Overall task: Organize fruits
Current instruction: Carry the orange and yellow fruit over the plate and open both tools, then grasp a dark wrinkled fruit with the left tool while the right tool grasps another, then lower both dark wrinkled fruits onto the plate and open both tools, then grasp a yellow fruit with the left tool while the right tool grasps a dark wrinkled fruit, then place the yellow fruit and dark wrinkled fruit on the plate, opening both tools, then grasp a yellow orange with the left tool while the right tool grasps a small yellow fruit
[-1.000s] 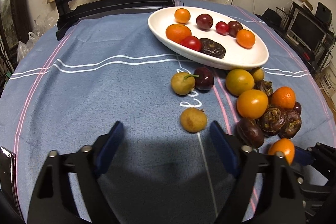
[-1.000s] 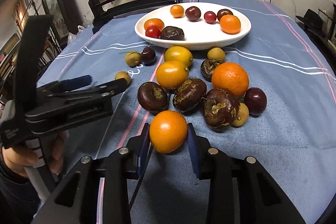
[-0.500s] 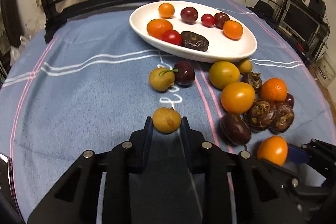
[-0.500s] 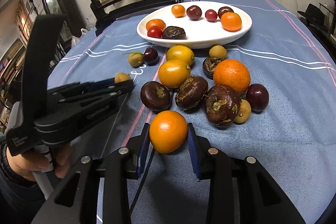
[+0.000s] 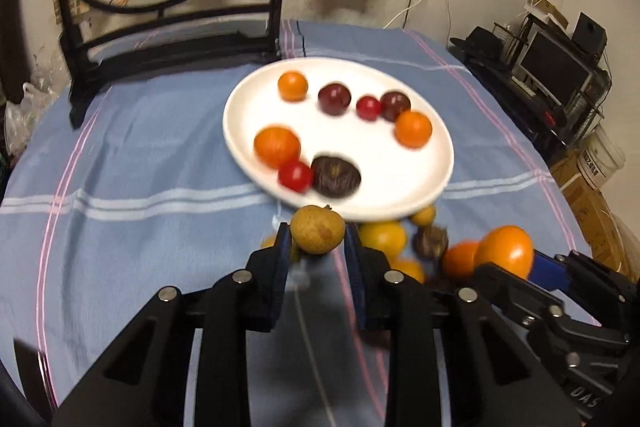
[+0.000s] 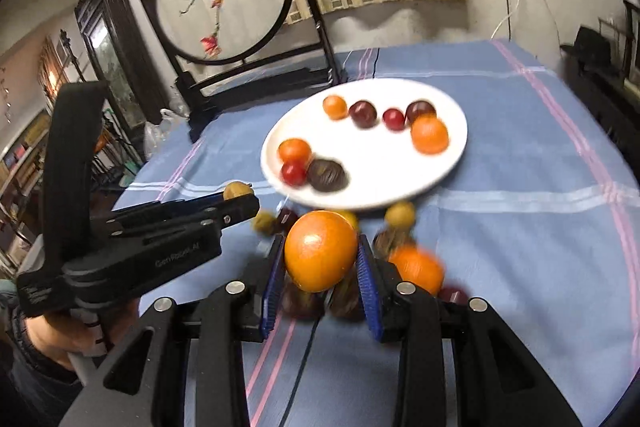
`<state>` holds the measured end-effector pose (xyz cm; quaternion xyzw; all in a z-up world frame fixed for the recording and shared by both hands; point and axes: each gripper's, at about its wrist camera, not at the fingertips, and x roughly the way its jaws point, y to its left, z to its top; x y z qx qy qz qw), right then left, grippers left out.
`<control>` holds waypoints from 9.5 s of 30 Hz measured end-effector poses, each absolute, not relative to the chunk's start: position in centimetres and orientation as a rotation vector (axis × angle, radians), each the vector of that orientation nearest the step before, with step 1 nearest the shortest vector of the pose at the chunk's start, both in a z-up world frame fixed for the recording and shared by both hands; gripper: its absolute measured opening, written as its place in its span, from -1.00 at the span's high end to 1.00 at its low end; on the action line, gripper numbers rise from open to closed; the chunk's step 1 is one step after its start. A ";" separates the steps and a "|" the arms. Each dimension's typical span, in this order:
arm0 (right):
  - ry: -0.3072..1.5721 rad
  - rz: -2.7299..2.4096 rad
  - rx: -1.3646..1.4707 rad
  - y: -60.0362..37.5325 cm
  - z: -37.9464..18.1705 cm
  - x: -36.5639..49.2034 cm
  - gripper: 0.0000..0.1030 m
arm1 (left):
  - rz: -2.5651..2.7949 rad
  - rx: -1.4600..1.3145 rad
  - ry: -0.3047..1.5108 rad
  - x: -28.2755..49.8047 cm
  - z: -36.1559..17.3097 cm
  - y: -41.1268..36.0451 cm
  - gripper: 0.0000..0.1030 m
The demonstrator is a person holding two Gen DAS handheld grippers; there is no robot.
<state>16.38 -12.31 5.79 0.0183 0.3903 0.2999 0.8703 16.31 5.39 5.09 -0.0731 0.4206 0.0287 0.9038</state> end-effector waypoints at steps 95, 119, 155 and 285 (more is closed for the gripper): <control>0.991 0.624 -0.065 -16.0 -1.3 13.8 0.41 | -0.046 -0.011 0.937 11.8 -1.8 0.1 -0.33; 1.025 0.630 0.197 -18.1 -1.9 15.5 0.30 | -0.073 -0.005 0.907 10.8 -0.9 0.8 0.25; 0.848 0.626 0.068 -10.9 2.8 24.9 -0.02 | 0.133 -0.187 0.820 24.9 3.7 6.2 -0.27; 0.938 0.449 -0.123 -16.0 -1.1 16.4 0.10 | 0.099 -0.177 0.857 12.3 0.9 5.2 -0.57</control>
